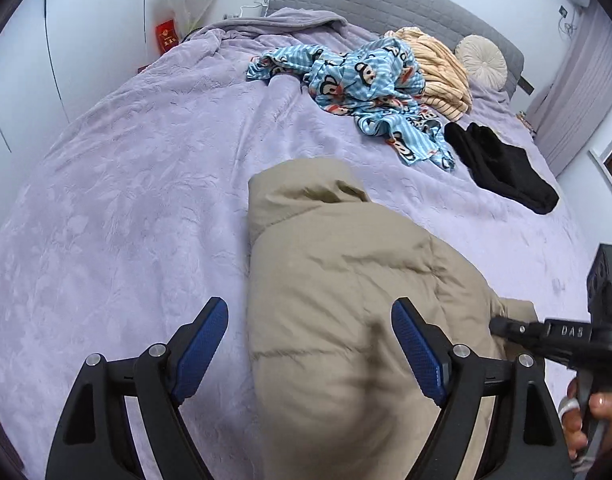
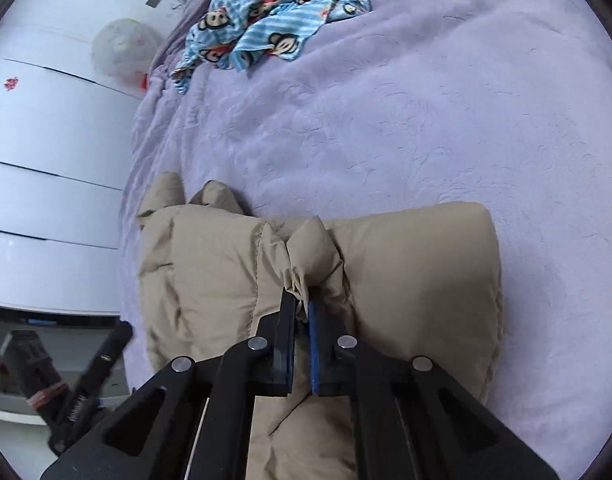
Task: Fold large clothes
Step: 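Fold the lifted hem end over onto the collar end with both tools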
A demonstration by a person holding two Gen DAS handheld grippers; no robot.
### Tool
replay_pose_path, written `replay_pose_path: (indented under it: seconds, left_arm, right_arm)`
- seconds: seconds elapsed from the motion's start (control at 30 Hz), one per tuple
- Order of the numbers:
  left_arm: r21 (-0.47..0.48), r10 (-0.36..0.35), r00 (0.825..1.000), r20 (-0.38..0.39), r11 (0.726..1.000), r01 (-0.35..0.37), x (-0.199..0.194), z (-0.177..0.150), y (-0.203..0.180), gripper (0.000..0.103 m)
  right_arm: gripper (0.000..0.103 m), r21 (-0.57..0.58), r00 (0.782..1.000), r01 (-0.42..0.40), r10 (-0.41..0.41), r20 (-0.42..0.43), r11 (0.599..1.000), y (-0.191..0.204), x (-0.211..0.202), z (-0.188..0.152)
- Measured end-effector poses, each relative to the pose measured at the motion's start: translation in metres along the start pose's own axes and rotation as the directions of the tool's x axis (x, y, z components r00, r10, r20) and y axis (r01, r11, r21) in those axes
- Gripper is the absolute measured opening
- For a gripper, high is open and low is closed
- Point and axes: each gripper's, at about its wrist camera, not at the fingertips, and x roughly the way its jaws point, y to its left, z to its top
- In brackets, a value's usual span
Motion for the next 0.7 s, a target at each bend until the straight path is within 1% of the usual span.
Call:
replay_pose_path:
  seconds: [0.03, 0.1, 0.13, 0.17, 0.2, 0.23, 0.27, 0.33, 0.4, 0.43, 0.47, 0.53, 0.57, 0.6, 0.63, 0.7]
  left_arm:
    - [0.013, 0.008, 1.000, -0.025, 1.000, -0.008, 0.012, 0.004, -0.002, 0.086]
    - [0.042, 0.024, 0.998, -0.064, 0.999, -0.021, 0.037, 0.002, -0.011, 0.086]
    - [0.047, 0.015, 0.997, -0.072, 0.999, -0.012, 0.046, -0.002, -0.015, 0.086]
    - [0.047, 0.006, 0.997, -0.072, 0.999, -0.003, 0.052, -0.005, -0.018, 0.086]
    - [0.045, 0.013, 0.998, -0.063, 0.999, -0.010, 0.055, -0.007, -0.018, 0.086]
    - [0.035, 0.009, 0.998, -0.065, 0.999, -0.007, 0.059, -0.007, -0.018, 0.086]
    - [0.016, -0.012, 0.998, -0.069, 1.000, 0.014, 0.061, -0.008, -0.012, 0.086]
    - [-0.023, -0.054, 0.996, -0.075, 0.998, 0.052, 0.064, -0.008, -0.003, 0.086]
    - [-0.039, -0.075, 0.994, -0.083, 0.997, 0.072, 0.067, -0.009, 0.003, 0.086]
    - [-0.044, -0.081, 0.993, -0.084, 0.996, 0.078, 0.069, -0.009, 0.003, 0.086]
    - [-0.049, -0.086, 0.993, -0.085, 0.995, 0.082, 0.070, -0.009, 0.004, 0.086]
    - [-0.066, -0.092, 0.992, -0.086, 0.994, 0.086, 0.072, -0.008, 0.006, 0.086]
    - [-0.075, -0.096, 0.992, -0.087, 0.993, 0.089, 0.073, -0.008, 0.009, 0.086]
    - [-0.085, -0.098, 0.991, -0.089, 0.992, 0.091, 0.074, -0.009, 0.012, 0.086]
    - [-0.092, -0.098, 0.991, -0.093, 0.992, 0.089, 0.075, -0.009, 0.013, 0.086]
    - [-0.082, -0.079, 0.992, -0.095, 0.994, 0.071, 0.073, -0.009, 0.011, 0.086]
  right_arm:
    - [0.005, -0.009, 0.999, 0.039, -0.039, 0.006, 0.999, 0.001, 0.002, -0.001]
    - [0.005, -0.028, 0.994, 0.105, -0.105, 0.010, 0.994, -0.001, 0.006, -0.006]
    - [0.005, -0.040, 0.990, 0.138, -0.138, 0.004, 0.990, -0.006, 0.005, -0.011]
    - [0.005, -0.032, 0.991, 0.130, -0.130, -0.007, 0.991, -0.012, 0.007, -0.015]
    - [0.005, -0.008, 0.998, 0.064, -0.064, -0.016, 0.998, -0.021, 0.007, -0.016]
    - [0.005, 0.026, 0.999, -0.039, 0.040, -0.024, 0.999, -0.033, 0.001, -0.020]
    - [0.006, 0.075, 0.991, -0.128, 0.131, -0.026, 0.989, -0.047, -0.008, -0.023]
    - [0.007, 0.163, 0.970, -0.239, 0.244, -0.012, 0.957, -0.074, -0.018, -0.023]
    - [0.007, 0.230, 0.939, -0.328, 0.343, -0.024, 0.916, -0.090, -0.015, -0.023]
    - [0.008, 0.249, 0.926, -0.354, 0.375, -0.039, 0.901, -0.094, -0.010, -0.023]
    - [0.008, 0.255, 0.918, -0.365, 0.391, -0.059, 0.895, -0.095, -0.002, -0.022]
    - [0.009, 0.250, 0.910, -0.379, 0.408, -0.073, 0.891, -0.093, 0.010, -0.018]
    - [0.009, 0.253, 0.901, -0.400, 0.429, -0.068, 0.881, -0.091, 0.013, -0.016]
    - [0.011, 0.262, 0.887, -0.429, 0.458, -0.057, 0.864, -0.090, 0.017, -0.014]
    - [0.017, 0.275, 0.871, -0.461, 0.490, -0.045, 0.844, -0.088, 0.020, -0.012]
    - [0.019, 0.290, 0.835, -0.517, 0.549, -0.037, 0.805, -0.082, 0.024, -0.008]
